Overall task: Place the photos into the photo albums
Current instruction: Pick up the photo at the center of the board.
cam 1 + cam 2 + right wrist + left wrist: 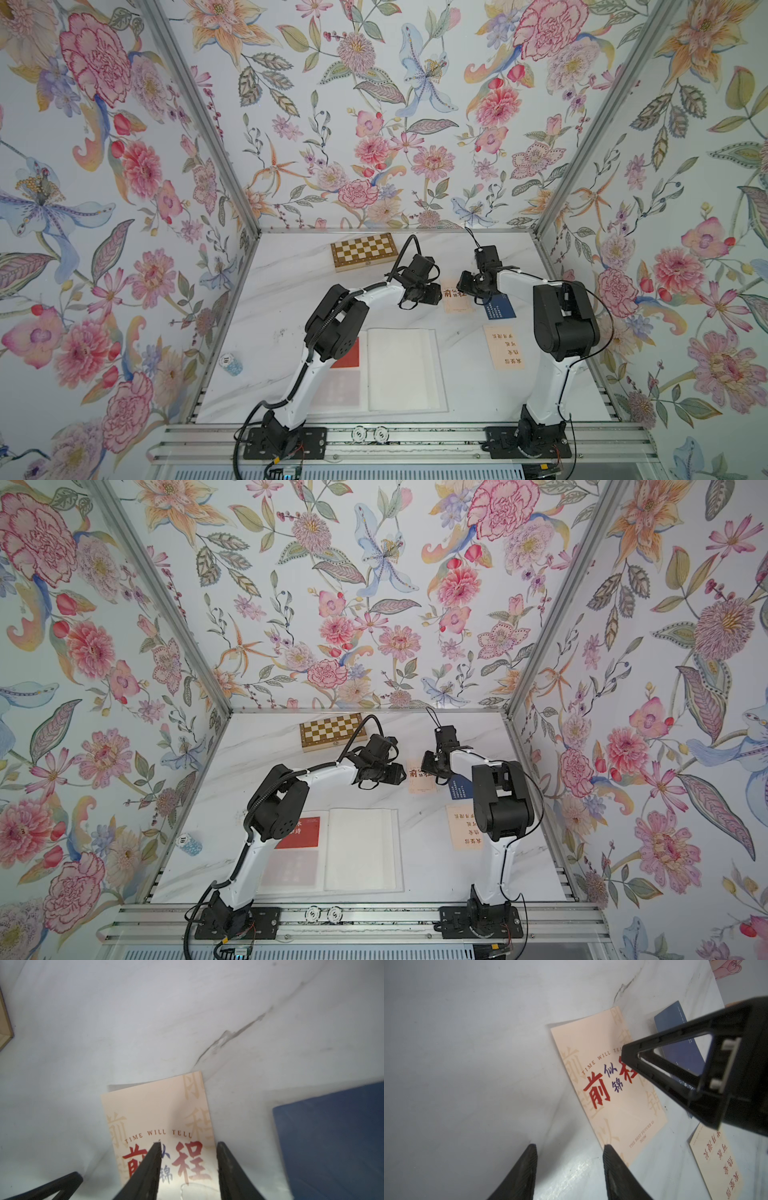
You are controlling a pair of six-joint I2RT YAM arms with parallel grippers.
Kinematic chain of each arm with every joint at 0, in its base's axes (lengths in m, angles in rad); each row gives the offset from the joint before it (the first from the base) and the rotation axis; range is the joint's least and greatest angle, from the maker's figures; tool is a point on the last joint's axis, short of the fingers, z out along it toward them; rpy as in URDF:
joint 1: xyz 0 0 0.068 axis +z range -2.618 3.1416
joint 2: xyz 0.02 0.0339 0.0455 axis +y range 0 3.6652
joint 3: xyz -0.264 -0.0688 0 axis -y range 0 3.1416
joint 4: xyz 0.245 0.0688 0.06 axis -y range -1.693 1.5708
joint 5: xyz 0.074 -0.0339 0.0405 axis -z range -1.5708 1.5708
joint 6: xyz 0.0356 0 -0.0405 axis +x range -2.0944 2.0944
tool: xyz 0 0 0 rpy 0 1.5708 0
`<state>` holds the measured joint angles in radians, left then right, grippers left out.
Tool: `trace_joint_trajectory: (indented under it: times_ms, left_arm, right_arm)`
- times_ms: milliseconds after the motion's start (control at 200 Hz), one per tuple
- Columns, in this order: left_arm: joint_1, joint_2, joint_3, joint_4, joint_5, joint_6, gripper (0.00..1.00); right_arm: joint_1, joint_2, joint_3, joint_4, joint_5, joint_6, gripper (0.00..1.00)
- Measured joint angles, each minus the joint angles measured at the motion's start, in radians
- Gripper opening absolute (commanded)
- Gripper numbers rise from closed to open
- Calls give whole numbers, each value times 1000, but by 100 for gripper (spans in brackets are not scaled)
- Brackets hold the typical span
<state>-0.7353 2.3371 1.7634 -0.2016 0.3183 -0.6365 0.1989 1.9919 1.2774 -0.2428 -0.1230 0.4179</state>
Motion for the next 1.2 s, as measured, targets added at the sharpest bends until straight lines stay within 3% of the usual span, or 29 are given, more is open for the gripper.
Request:
trace_joint_trajectory:
  times_ms: [195,771,1201]
  left_arm:
    - [0,0,0,-8,-11,-10,47]
    - [-10,-5,-32,26,-7,-41,38]
    - [-19,-14,-58,58,-6,-71,37]
  right_arm:
    - [49,0,-2,1,0,0,45]
    - [48,-66,-106,43,2,-14,40]
    - [83,-68,-110,50,26,-22,39]
